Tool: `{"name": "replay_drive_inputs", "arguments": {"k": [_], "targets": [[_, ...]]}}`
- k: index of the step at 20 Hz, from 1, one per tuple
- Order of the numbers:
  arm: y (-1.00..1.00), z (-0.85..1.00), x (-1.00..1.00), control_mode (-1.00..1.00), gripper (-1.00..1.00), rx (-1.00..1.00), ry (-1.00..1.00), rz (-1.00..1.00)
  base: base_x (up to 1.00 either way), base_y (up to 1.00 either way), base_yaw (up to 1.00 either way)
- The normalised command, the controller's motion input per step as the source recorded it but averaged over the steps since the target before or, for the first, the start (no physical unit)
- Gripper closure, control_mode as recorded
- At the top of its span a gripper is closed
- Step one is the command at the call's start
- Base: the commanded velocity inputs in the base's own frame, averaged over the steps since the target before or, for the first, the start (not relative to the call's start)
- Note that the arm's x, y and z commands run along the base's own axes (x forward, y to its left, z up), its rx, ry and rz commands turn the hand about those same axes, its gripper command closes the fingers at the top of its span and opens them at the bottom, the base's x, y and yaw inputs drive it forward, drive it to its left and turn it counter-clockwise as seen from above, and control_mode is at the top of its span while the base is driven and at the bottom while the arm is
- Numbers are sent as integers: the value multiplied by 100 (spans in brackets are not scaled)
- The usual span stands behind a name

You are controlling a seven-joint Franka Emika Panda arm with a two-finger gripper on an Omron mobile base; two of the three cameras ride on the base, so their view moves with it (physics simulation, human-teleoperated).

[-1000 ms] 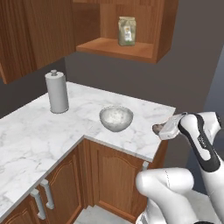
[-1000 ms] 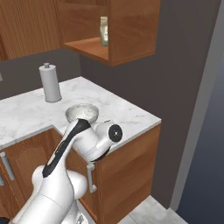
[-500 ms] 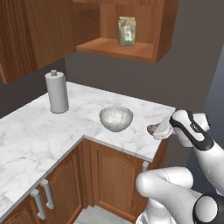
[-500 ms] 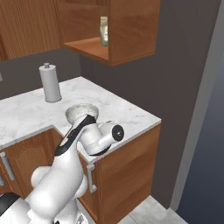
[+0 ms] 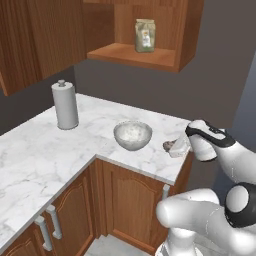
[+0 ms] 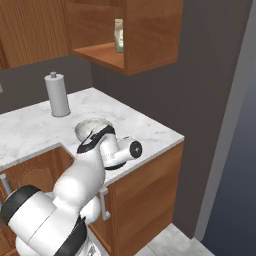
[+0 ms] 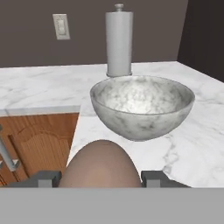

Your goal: Pick the egg and butter from the fridge and place them by the bowl for mixing.

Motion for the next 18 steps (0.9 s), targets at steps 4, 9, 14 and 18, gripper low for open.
{"name": "replay_drive_inputs", "arguments": {"k": [4,9,14,18], "targets": [[2,-16,35,-100,100,0,2,1,0,0,0],[12,-42,46,-100,100,0,3,1,0,0,0],[8,-37,43,-100,100,0,3,0,0,0,0],[1,-41,36,-100,100,0,0,3,0,0,0]]}}
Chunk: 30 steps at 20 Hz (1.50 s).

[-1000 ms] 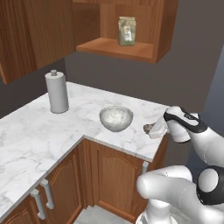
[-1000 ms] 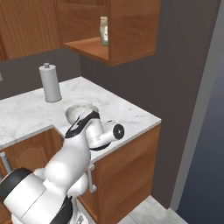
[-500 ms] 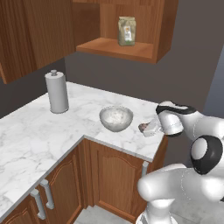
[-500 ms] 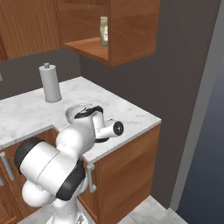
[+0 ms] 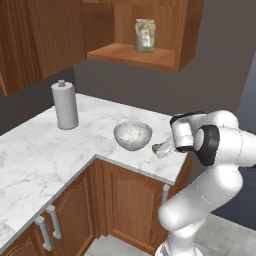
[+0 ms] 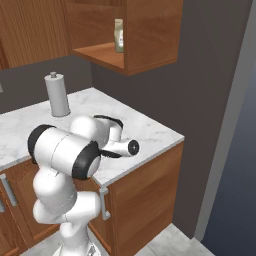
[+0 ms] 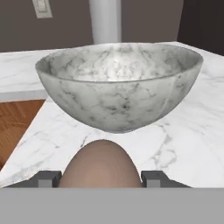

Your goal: Pick the egg and butter from the fridge and place them by the bowl for mixing.

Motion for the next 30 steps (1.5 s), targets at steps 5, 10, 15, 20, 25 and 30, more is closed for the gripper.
{"name": "replay_drive_inputs", "arguments": {"k": [5,10,15,20,25,30], "targets": [[-2,-45,21,-100,100,0,0,7,0,0,0],[0,-34,29,-100,100,0,0,5,0,0,0],[6,-22,46,-100,100,0,0,0,0,0,0],[35,-30,55,-100,-100,-2,0,0,0,0,0],[-10,-18,4,-100,-100,0,0,4,0,0,0],[-16,-9,-1,-100,-100,0,0,5,0,0,0]]}}
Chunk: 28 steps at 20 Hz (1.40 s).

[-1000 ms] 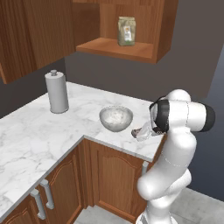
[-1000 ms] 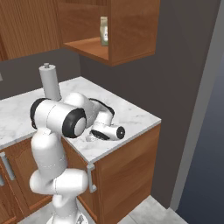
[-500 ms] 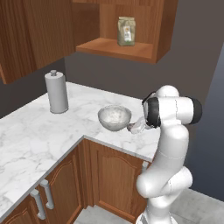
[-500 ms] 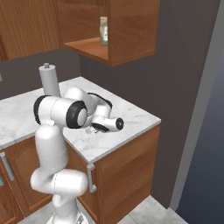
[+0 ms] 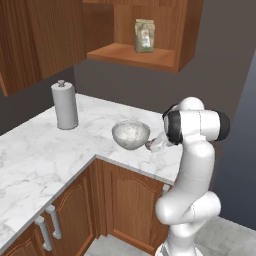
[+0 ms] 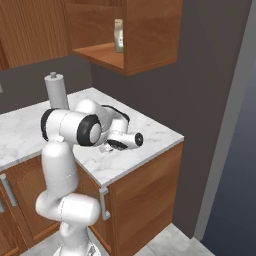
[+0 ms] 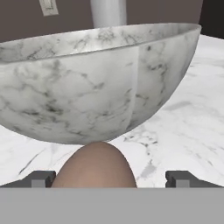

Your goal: Pick the egg and butter from the fridge and place them by the bowl for mixing.

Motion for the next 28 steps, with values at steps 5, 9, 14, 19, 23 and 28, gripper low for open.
{"name": "replay_drive_inputs", "arguments": {"k": [5,9,14,19,23,28], "targets": [[-2,41,-64,-100,-100,0,-9,7,0,0,0],[-26,50,-79,-100,-100,1,-3,1,0,0,0],[-3,70,-65,-100,-100,0,0,0,0,0,0],[15,38,-24,-100,-100,0,0,0,0,0,0],[63,-74,60,-100,-100,-9,4,-3,0,0,0],[43,-90,97,-100,-100,-14,2,-2,0,0,0]]}}
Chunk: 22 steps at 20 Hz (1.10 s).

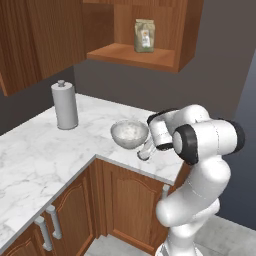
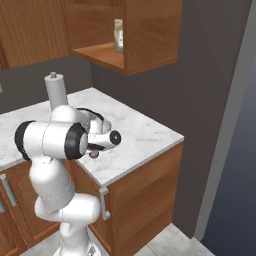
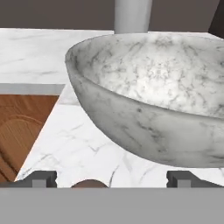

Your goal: Pick the egg and butter from the fridge and place them by the bowl for mixing.

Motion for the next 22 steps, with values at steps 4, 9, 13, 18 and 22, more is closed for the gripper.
{"name": "replay_drive_inputs", "arguments": {"k": [4,9,13,18,22], "targets": [[-16,-57,59,-100,-100,-12,0,-3,0,0,0],[-51,-18,9,-100,-100,-5,-5,-1,0,0,0],[-79,17,-54,-100,-100,3,-2,-5,0,0,0],[-51,26,-48,-100,-100,4,0,-8,0,0,0],[-3,62,-5,-100,-100,0,-5,-6,0,0,0]]}}
